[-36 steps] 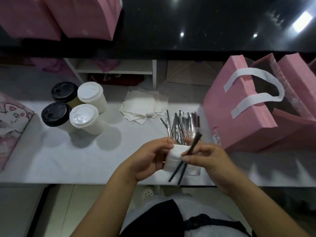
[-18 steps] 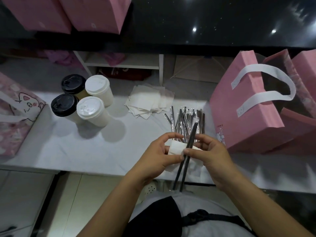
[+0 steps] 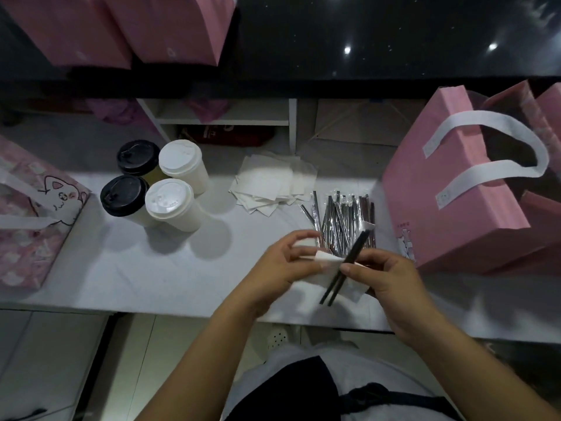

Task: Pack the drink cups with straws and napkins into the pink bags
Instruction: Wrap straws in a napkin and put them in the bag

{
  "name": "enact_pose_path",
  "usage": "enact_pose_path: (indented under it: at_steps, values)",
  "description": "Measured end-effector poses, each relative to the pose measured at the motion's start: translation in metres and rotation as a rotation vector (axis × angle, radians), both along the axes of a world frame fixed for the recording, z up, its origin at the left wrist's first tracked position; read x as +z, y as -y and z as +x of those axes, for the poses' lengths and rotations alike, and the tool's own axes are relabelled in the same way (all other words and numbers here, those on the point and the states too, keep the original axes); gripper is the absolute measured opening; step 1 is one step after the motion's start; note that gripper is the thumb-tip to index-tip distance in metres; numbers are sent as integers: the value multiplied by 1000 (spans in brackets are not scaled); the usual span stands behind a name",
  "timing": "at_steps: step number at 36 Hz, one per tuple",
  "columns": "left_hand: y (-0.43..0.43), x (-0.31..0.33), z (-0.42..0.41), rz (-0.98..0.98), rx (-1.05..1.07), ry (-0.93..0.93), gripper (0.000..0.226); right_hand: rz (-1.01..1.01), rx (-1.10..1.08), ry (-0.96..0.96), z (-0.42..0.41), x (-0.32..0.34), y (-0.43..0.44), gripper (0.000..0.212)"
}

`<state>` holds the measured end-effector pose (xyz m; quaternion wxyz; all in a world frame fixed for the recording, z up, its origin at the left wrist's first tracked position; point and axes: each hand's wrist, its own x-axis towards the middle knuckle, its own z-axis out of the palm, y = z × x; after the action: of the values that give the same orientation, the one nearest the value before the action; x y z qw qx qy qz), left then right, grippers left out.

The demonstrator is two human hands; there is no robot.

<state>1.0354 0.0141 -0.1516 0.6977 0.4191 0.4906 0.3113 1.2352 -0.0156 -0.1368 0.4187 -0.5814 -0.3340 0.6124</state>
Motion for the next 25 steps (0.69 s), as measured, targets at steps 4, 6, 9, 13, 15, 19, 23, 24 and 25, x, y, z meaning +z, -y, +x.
enact_pose_path:
  at_steps: [4,6,9,13,15,19,23,24,25]
  values:
    - [-47,-20,-23,146,205,-241,35,35,-31,84,9,0,5,17]
    - [-72,-32,-35,305,214,-536,38,70,-38,118,12,0,9,15]
    - [-108,-49,-46,506,64,-922,47,127,-63,154,17,-1,14,20]
    - [-138,-67,-46,647,-78,-1148,56,161,-87,173,23,-2,21,21]
    - [-145,-70,-45,695,-78,-1203,46,171,-88,195,26,-2,25,23]
    - [-152,-66,-42,700,-3,-1259,20,171,-106,238,33,-1,33,26]
    - [-153,-65,-45,612,-46,-1254,22,155,-114,273,39,-2,37,21]
    - [-152,-64,-47,604,-50,-1236,23,153,-105,277,40,-2,37,21]
    - [-150,-63,-50,617,-53,-1218,22,152,-95,279,41,-2,37,20]
